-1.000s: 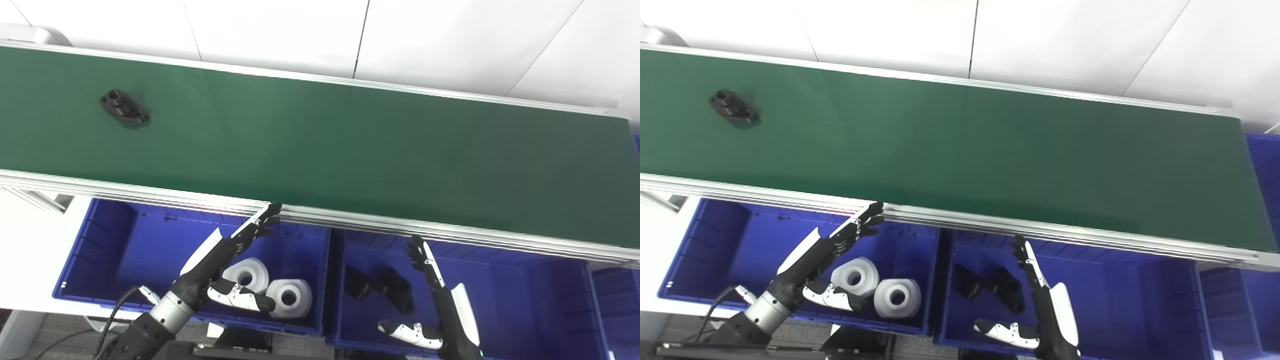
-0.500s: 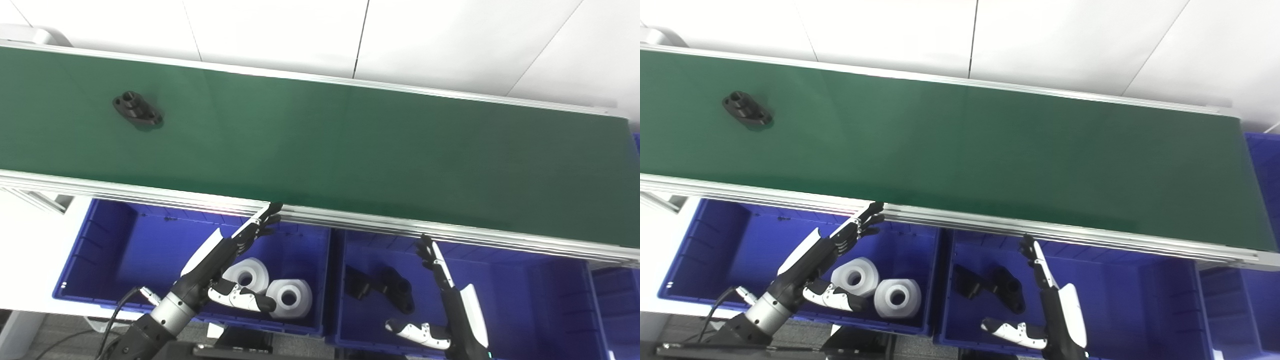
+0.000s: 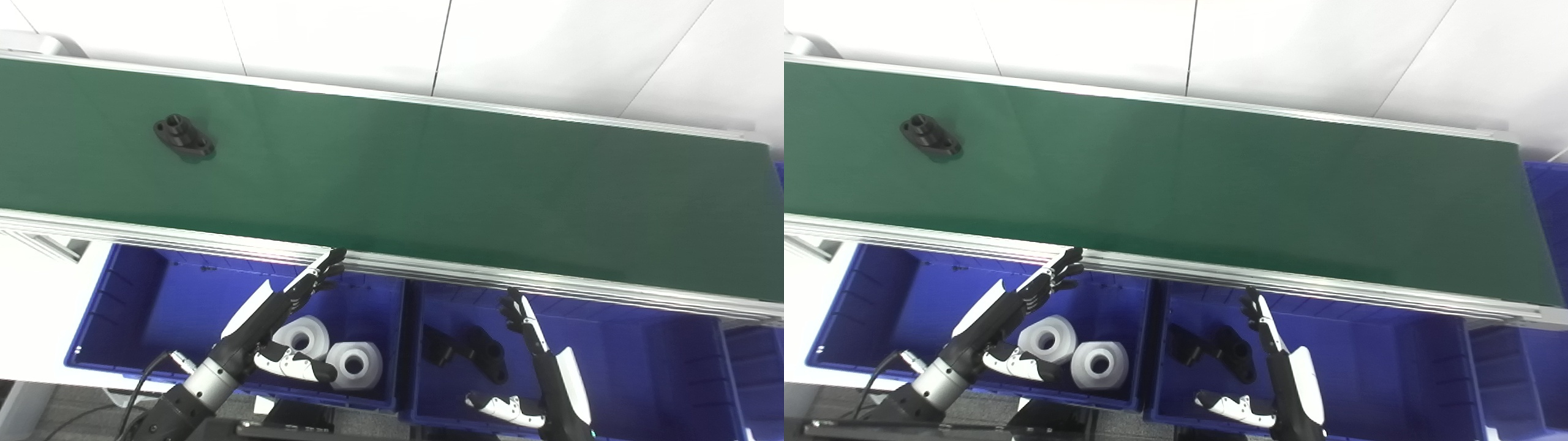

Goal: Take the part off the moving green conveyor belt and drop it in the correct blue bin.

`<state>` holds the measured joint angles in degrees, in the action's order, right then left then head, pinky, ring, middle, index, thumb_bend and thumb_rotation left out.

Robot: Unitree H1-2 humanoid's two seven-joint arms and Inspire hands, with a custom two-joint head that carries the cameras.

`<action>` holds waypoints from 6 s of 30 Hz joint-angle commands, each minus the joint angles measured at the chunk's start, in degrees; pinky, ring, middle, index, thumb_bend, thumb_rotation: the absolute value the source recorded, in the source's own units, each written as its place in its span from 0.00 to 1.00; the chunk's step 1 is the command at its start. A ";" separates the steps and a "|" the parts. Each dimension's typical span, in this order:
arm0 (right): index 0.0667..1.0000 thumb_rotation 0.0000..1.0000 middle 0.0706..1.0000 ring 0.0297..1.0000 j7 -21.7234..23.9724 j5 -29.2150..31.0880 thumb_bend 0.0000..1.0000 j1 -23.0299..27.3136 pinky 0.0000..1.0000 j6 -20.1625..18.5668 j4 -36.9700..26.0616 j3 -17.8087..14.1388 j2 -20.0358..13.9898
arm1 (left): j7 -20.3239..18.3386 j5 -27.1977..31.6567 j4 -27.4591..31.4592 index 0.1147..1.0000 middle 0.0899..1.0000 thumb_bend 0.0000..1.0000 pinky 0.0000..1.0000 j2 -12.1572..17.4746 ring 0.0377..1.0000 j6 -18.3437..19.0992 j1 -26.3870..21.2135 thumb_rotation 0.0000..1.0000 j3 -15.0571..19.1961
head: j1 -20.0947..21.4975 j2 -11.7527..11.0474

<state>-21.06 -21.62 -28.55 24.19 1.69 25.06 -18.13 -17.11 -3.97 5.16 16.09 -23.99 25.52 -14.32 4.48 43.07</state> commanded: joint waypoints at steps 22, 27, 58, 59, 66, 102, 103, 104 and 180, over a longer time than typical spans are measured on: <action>0.98 0.69 0.91 0.88 -6.95 -0.65 0.98 1.78 0.84 2.73 4.13 3.47 -4.20 | 3.14 -5.56 -1.82 0.91 0.94 1.00 0.83 -2.46 0.92 -2.89 0.21 0.51 -2.20 | -10.26 -10.12; 0.98 0.69 0.92 0.89 -8.19 1.62 0.98 3.08 0.85 2.73 6.66 5.36 -5.26 | 6.33 -7.22 -4.33 0.88 0.91 1.00 0.77 -2.39 0.88 -2.92 -1.11 0.51 -4.50 | -14.96 -14.36; 1.00 0.66 0.93 0.91 -12.53 4.13 0.96 5.36 0.86 2.73 8.38 10.03 -8.81 | 12.62 -11.28 -5.94 0.83 0.86 1.00 0.68 -2.24 0.81 -2.92 -2.38 0.57 -7.96 | -16.90 -14.50; 1.00 0.66 0.93 0.91 -12.97 4.27 0.96 5.32 0.86 2.73 8.21 10.23 -8.88 | 12.66 -10.96 -5.98 0.83 0.86 1.00 0.68 -2.13 0.81 -2.92 -2.47 0.57 -8.16 | -16.51 -14.21; 0.96 0.65 0.89 0.88 -19.69 1.71 0.97 4.28 0.88 2.73 4.60 11.27 -8.88 | 10.99 -6.82 -4.33 0.85 0.88 1.00 0.72 -1.28 0.85 -2.92 -2.23 0.51 -8.40 | -10.98 -8.25; 0.84 0.54 0.81 0.77 10.44 -5.79 0.88 11.48 0.71 -16.56 -28.76 -7.20 8.13 | 4.72 -2.09 -1.88 0.96 0.98 1.00 0.87 2.11 0.94 -2.88 -1.74 0.58 -3.78 | -3.29 3.28; 0.84 0.53 0.82 0.77 11.72 -6.09 0.88 12.38 0.71 -17.65 -28.35 -7.40 8.64 | 4.61 -2.00 -2.02 0.96 0.98 1.00 0.87 2.13 0.94 -2.89 -1.85 0.58 -3.76 | -3.22 3.13; 0.85 0.52 0.82 0.77 12.63 -6.30 0.88 12.81 0.71 -18.26 -28.11 -7.67 9.06 | 4.54 -1.97 -2.15 0.96 0.98 1.00 0.87 2.13 0.94 -2.90 -1.95 0.57 -3.74 | -3.15 2.85; 0.82 0.44 0.78 0.75 26.26 -36.04 0.87 53.70 0.69 -41.18 13.60 4.00 15.51 | 9.66 -7.06 -3.58 0.95 0.97 1.00 0.89 3.98 0.94 -2.90 -3.72 0.57 -11.79 | -0.22 -1.49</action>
<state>5.07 -57.59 22.79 -16.34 16.12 28.96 -2.81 -8.47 -11.60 0.05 20.06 -24.82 21.43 -26.22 4.31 41.57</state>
